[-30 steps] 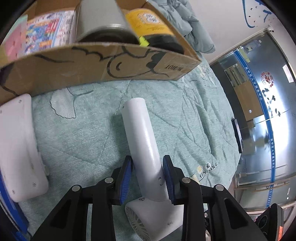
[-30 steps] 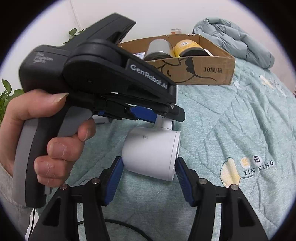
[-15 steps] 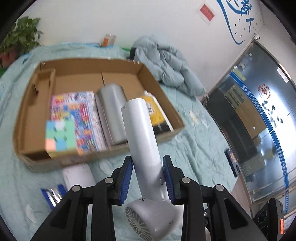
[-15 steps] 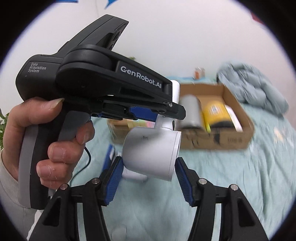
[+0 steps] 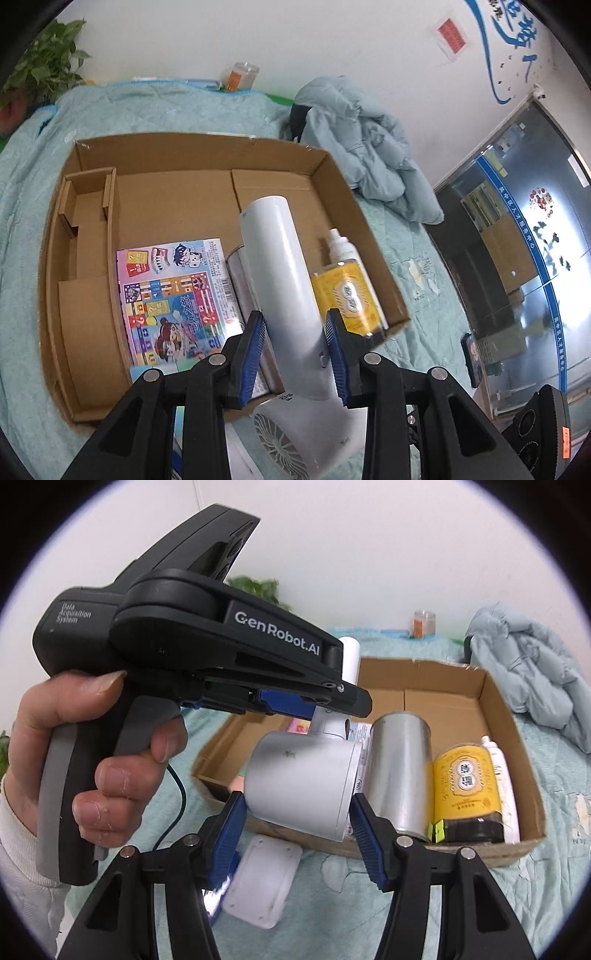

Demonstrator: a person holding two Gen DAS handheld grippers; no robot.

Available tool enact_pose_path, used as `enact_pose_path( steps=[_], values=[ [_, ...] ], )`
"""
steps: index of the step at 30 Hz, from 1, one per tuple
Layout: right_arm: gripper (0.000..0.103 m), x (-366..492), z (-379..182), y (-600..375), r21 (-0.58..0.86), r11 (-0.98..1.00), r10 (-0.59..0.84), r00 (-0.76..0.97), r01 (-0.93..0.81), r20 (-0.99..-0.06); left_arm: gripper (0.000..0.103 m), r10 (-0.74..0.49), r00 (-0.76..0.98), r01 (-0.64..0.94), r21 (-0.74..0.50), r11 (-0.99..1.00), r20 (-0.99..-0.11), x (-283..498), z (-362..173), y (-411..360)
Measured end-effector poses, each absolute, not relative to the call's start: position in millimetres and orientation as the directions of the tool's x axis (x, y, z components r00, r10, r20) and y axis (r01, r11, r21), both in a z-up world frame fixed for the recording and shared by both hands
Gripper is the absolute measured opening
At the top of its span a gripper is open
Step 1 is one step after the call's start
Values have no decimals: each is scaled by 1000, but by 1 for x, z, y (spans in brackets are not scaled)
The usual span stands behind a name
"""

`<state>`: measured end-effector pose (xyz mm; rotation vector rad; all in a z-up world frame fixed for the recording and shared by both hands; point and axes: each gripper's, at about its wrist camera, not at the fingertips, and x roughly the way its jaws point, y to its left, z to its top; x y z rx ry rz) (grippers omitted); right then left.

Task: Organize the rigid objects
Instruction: 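Carry the fan into the box and lower it beside the canister, then open the right gripper to release the fan and withdraw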

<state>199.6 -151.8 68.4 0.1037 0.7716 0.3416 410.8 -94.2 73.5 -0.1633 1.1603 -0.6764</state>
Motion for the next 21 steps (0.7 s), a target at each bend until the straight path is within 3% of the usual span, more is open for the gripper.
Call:
enact_pose_path(
  steps=[8, 21],
  values=[
    [57, 237, 30, -151, 274, 934, 357, 551, -230, -754, 31, -556, 104, 328, -500, 802, -824, 455, 0, -94],
    [57, 260, 11, -151, 298, 931, 363, 487, -209, -794, 33, -533, 38, 285, -502, 817, -845, 465, -36, -82]
  ],
)
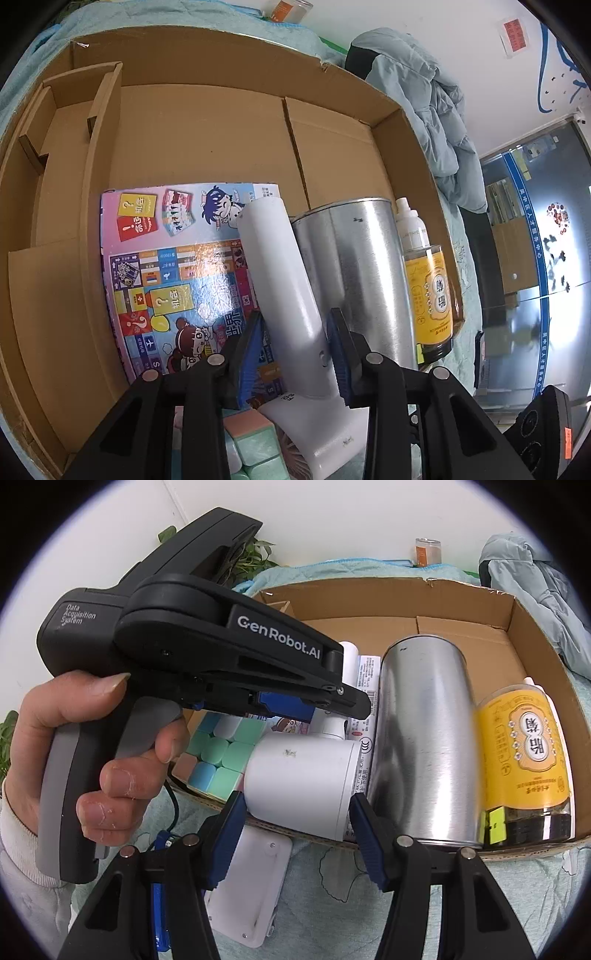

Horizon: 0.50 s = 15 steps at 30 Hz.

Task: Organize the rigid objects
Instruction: 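Open the right gripper to release the fan and withdraw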

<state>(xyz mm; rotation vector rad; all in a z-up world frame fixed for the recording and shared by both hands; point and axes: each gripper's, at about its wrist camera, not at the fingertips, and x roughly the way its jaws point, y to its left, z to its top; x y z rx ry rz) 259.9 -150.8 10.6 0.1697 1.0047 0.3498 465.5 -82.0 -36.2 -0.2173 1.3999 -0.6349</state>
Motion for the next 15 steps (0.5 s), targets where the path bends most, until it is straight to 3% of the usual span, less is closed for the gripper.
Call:
enact_pose_path(
  steps=[6, 7, 8, 9, 10, 11, 13, 14, 15],
  values=[
    [59, 259, 21, -158, 302, 937, 350, 519, -177, -780, 36, -536, 47, 300, -500, 812, -843, 459, -32, -78],
    [62, 252, 25, -158, 297, 937, 349, 535, -185, -769, 40, -545, 63, 306, -503, 808, -836, 456, -27, -76],
    [77, 242, 32, -161, 279, 941, 338, 563, -191, -754, 42, -548, 94, 314, -498, 808, -831, 451, -20, -72],
    [87, 233, 37, -162, 257, 947, 320, 594, -191, -739, 53, -535, 141, 320, -473, 821, -833, 443, -9, -67],
    [87, 218, 43, -165, 214, 960, 280, 644, -180, -712, 65, -520, 193, 324, -446, 834, -832, 435, 1, -63],
    [88, 205, 48, -166, 166, 973, 231, 690, -160, -686, 70, -495, 303, 340, -393, 854, -814, 419, 19, -56],
    [97, 179, 53, -165, 96, 988, 157, 754, -124, -638, 97, -451, 470, 377, -290, 880, -759, 387, 46, -48],
    [103, 171, 53, -164, 93, 989, 148, 765, -116, -626, 103, -421, 549, 385, -229, 894, -722, 366, 58, -44],
    [103, 161, 52, -163, 95, 990, 143, 773, -107, -618, 103, -390, 628, 377, -174, 910, -674, 344, 67, -38]
  ],
)
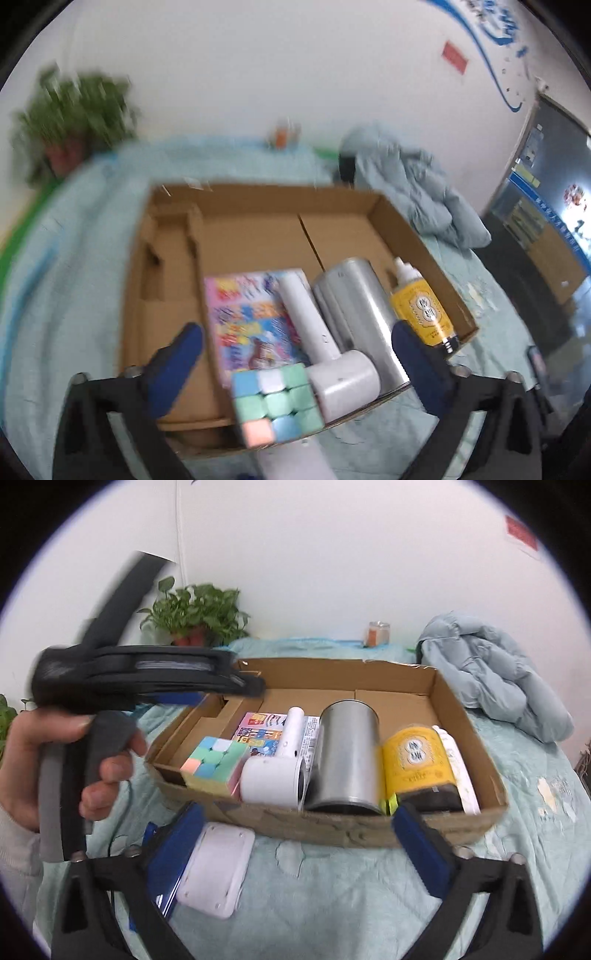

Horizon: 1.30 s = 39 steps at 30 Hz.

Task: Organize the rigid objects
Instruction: 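Open the right gripper to release the fan and withdraw, then move the right gripper to the white phone stand and grasp it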

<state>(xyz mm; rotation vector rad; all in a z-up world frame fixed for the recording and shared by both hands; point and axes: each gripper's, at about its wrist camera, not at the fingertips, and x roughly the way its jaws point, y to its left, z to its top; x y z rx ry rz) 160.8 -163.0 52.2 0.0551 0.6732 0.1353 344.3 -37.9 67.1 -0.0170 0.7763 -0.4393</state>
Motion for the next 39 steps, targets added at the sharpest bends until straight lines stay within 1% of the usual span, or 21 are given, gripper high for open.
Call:
enact_pose_path(
  steps=[1, 3, 8, 14, 18, 20, 23, 25, 28, 31, 35, 39],
  values=[
    [103, 156, 51, -162, 94, 990, 139, 774, -104, -618, 103, -359, 676, 359, -139, 923, -643, 328, 72, -33],
    [103, 148, 47, -157, 92, 990, 140, 769, -106, -624, 103, -293, 723, 303, -94, 948, -625, 300, 74, -26],
    [103, 127, 39, -144, 98, 987, 163, 763, -131, -626, 103, -243, 751, 233, -98, 967, -614, 246, 69, -3],
    [103, 99, 32, -134, 95, 980, 194, 745, -174, -638, 103, -231, 706, 198, -126, 972, -669, 198, 48, 22],
    [103, 82, 27, -133, 82, 979, 194, 738, -186, -646, 102, -172, 672, 156, -89, 984, -721, 181, 34, 31],
    [103, 74, 24, -133, 74, 979, 193, 732, -192, -653, 102, -162, 669, 149, -82, 985, -725, 170, 33, 31],
    [103, 67, 19, -135, 82, 977, 201, 720, -196, -664, 102, -151, 699, 146, -68, 987, -699, 149, 52, 35],
    [103, 65, 17, -137, 92, 976, 207, 714, -197, -669, 102, -107, 740, 127, -18, 992, -664, 136, 75, 41],
    [103, 65, 15, -138, 127, 971, 233, 707, -201, -668, 102, -60, 765, 114, 43, 993, -641, 130, 96, 46],
    [103, 72, 8, -138, 185, 961, 276, 684, -205, -675, 102, -70, 736, 128, 37, 991, -674, 139, 88, 46],
    [103, 85, -10, -135, 233, 952, 304, 634, -196, -711, 102, -143, 608, 166, -51, 985, -781, 168, 34, 41],
    [102, 100, -21, -133, 247, 950, 311, 598, -189, -738, 101, -190, 524, 163, -122, 979, -830, 186, -9, 42]
  ],
)
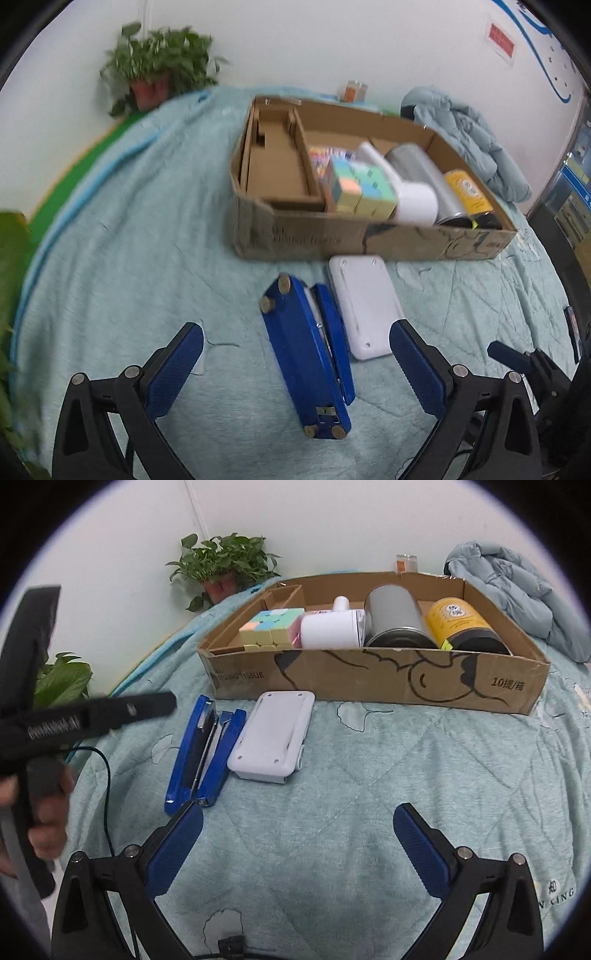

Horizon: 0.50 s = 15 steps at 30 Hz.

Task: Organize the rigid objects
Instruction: 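Move the right gripper to the white phone stand and grasp it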

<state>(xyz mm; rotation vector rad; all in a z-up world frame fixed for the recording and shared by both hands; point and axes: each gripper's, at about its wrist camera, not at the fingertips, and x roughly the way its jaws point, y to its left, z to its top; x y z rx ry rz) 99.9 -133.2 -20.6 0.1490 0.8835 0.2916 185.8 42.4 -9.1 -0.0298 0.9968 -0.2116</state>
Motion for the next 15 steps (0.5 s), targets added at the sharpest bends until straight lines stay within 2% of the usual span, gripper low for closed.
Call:
enact_pose_path(
  steps=[3, 8, 12, 15],
  values=[
    [100, 121, -27, -129, 281, 940, 340, 567, -192, -750, 93, -206, 492, 152, -149, 977, -846, 192, -26, 44],
    [97, 159, -37, -113, 295, 932, 362, 521, -211, -773, 93, -224, 539, 143, -174, 974, -812, 188, -20, 50],
    [87, 178, -50, -95, 265, 935, 349, 487, -234, -800, 93, -242, 551, 96, -227, 969, -799, 186, -13, 66],
    [79, 180, -57, -88, 284, 926, 372, 467, -250, -802, 93, -232, 557, 84, -224, 971, -798, 181, -10, 73]
  ],
)
